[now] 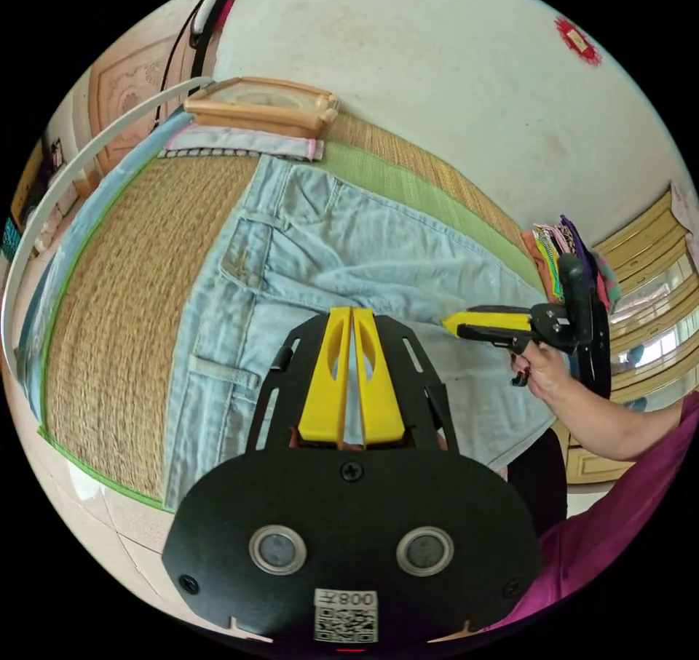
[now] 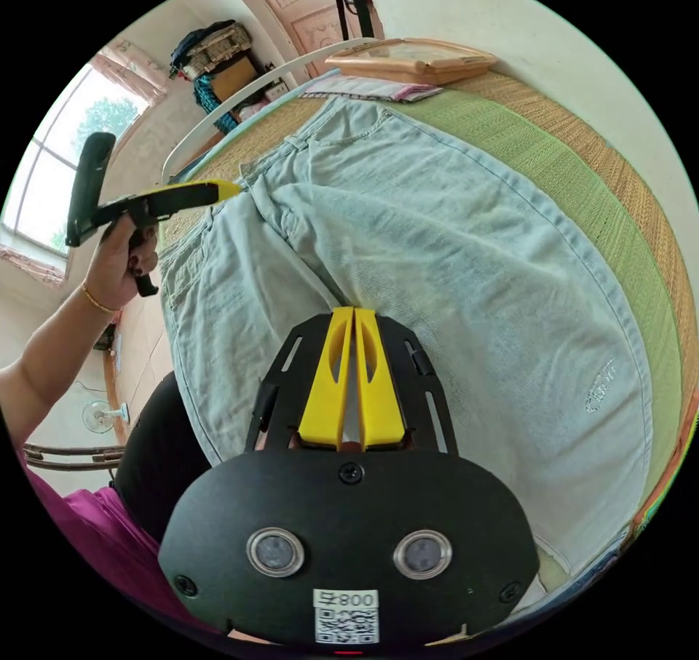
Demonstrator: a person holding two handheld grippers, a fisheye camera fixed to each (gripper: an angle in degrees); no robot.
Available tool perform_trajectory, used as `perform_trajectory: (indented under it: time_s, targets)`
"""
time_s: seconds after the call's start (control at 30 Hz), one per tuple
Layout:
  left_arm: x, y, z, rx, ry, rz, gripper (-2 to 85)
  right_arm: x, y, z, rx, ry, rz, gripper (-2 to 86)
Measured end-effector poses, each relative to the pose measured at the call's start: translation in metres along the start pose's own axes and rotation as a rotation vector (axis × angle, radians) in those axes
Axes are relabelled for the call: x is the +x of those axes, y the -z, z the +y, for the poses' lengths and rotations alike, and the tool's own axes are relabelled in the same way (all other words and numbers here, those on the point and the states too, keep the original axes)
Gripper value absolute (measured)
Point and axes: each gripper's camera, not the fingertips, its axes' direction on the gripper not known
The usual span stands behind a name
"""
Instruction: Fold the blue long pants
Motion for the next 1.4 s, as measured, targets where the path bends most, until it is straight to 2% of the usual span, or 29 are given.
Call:
perform_trajectory:
  time_s: [0.1, 0.2, 0.23, 0.37, 0.57, 0.67, 0.97, 1.2, 1.27, 1.4]
  targets:
    - [-0.033, -0.005, -0.030, 0.022, 0.028, -0.086, 0.2, -0.001, -0.014, 0.002, 0.028, -0.017, -0.006, 0.2]
    - [-0.068, -0.034, -0.044, -0.108, 0.035, -0.184, 0.2, -0.002, -0.019, 0.003, 0.058, -0.025, -0.015, 0.2]
    - [-0.079, -0.033, -0.042, -0.044, 0.034, -0.134, 0.2, -0.002, -0.021, 0.002, 0.057, -0.024, -0.027, 0.2]
    - [-0.096, -0.035, -0.050, -0.035, 0.088, -0.075, 0.6, 0.002, -0.024, -0.008, 0.044, -0.020, -0.059, 0.4]
    - [-0.098, -0.022, -0.092, 0.089, -0.013, 0.015, 3.7, 0.012, 0.011, -0.017, 0.088, -0.031, -0.123, 1.2]
    - [-0.099, -0.029, -0.137, 0.091, -0.089, 0.050, 6.2, 0.028, 0.035, -0.026, 0.143, -0.050, -0.073, 2.8]
    - [-0.063, -0.085, -0.289, -0.129, -0.378, -0.179, 9.7, 0.094, 0.048, -0.130, 0.080, 0.030, 0.226, 7.8]
    - [-0.043, -0.150, -0.366, -0.404, -0.549, -0.336, 11.8, 0.106, 0.012, -0.199, -0.044, 0.151, 0.288, 9.2]
    - [-0.044, -0.168, -0.378, -0.470, -0.564, -0.338, 12.0, 0.113, -0.011, -0.213, -0.131, 0.168, 0.296, 9.6]
    - [-0.049, -0.176, -0.400, -0.493, -0.581, -0.278, 11.2, 0.118, -0.011, -0.219, -0.112, 0.172, 0.279, 9.3]
